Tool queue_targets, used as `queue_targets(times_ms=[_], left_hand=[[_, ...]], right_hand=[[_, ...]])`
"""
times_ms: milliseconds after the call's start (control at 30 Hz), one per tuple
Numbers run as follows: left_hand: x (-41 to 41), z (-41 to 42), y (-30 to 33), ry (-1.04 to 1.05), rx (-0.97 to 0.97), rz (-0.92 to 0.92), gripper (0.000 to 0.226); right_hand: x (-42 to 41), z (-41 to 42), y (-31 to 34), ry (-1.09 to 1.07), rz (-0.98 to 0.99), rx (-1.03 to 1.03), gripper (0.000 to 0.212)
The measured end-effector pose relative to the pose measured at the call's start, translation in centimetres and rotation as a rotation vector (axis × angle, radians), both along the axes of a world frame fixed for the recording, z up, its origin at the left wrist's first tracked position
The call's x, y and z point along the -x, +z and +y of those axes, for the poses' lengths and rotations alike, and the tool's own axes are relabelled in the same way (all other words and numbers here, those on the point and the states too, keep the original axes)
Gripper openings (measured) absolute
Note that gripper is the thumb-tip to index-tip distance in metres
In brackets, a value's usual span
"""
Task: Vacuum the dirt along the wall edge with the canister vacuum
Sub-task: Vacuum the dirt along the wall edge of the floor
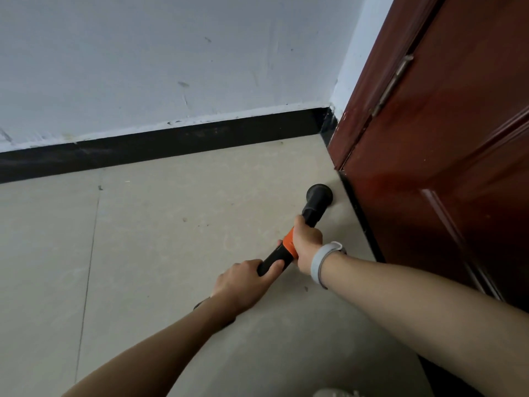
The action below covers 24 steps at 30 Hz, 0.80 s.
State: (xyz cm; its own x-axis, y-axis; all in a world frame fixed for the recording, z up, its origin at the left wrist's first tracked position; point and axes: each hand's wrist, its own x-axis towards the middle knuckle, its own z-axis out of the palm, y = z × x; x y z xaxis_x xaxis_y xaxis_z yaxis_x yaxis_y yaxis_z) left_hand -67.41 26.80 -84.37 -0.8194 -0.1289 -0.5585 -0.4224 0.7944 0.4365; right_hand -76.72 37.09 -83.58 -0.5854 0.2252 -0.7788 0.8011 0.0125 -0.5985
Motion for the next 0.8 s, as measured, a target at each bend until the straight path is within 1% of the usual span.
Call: queue_targets(times_ms=[67, 167, 300, 433, 567, 800], left_hand=[[-1.6, -1.2, -0.2, 0.001, 0.034, 0.007, 0.055], [-3.8, -3.3, -0.2, 0.036, 0.057, 0.001, 0.057], [-5.7, -5.8, 0.2, 0.151, 0.033, -0.009, 0.058], [-7.3, -7.2, 0.6, 0.308, 0.034, 0.030, 0.056], [-9.7, -8.7, 0.4, 0.461, 0.032, 0.048, 0.054], [-13.7, -11.9, 0.6, 0.615, 0.059, 0.074, 0.055]], right_hand=[[-1.5, -1.0, -0.4, 0.017, 0.005, -0.026, 0.029], [-3.7, -3.3, -1.0, 0.022, 0.003, 0.014, 0.035], [-5.0, -6.7, -0.8, 0.134, -0.012, 0.001, 0.047], [-5.2, -9.7, -0.2, 0.304, -0.022, -0.030, 0.046], [-6.7, -12.7, 0.0, 0.451, -0.025, 0.011, 0.047], [-9.6, -17.0, 0.7, 0.607, -0.039, 0.060, 0.049]])
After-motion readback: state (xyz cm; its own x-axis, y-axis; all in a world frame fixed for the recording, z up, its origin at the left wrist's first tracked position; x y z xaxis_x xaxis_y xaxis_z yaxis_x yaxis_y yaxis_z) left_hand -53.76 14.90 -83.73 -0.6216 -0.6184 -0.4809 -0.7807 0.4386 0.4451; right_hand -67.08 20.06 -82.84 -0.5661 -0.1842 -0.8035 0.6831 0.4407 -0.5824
